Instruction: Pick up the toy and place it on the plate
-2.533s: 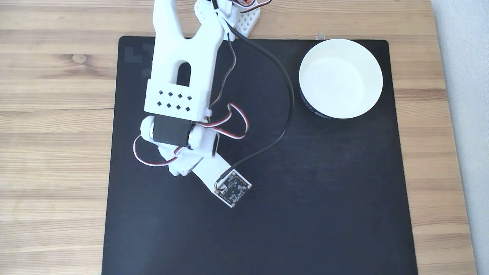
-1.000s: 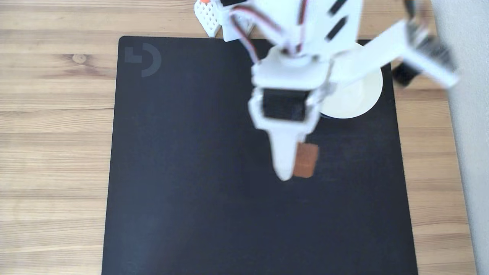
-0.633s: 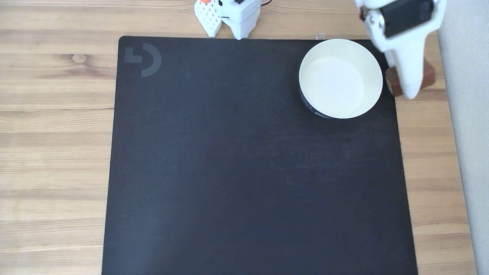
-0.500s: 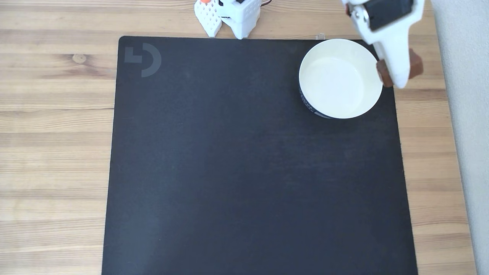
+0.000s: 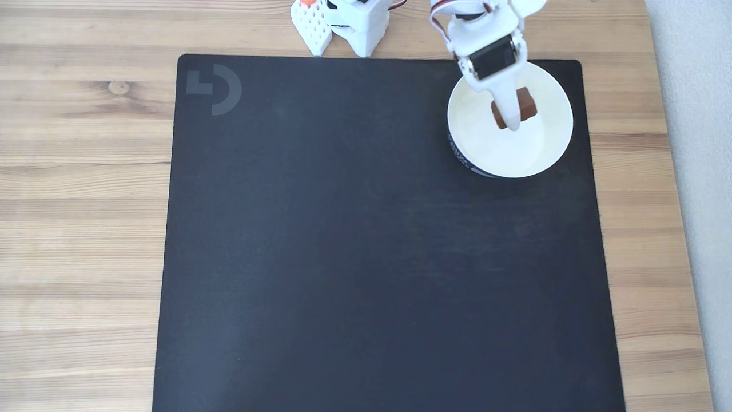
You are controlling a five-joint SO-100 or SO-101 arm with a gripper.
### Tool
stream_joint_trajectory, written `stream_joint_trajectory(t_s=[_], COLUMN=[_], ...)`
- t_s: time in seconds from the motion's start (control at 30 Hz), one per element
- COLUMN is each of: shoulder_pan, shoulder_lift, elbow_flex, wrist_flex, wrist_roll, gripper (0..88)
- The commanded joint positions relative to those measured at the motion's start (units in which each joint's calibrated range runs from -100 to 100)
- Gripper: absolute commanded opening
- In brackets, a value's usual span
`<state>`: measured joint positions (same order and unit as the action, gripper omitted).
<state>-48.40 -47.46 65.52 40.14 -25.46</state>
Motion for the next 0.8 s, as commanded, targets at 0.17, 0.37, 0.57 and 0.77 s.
stream_joint_trajectory(t_s=[0.17,0.37,0.57,0.77], shoulder_pan=[-4.3,-4.3,-4.4,-3.8], shoulder_lift=[-0.8,-1.2,-1.3,-1.6], elbow_flex=[5.8,6.6,6.6,6.0], wrist_flex=[-7.7,-7.5,-7.2,-7.3], wrist_roll=[-0.5,-0.5,-0.5,-0.5], gripper=[3.0,18.9,25.6,25.5])
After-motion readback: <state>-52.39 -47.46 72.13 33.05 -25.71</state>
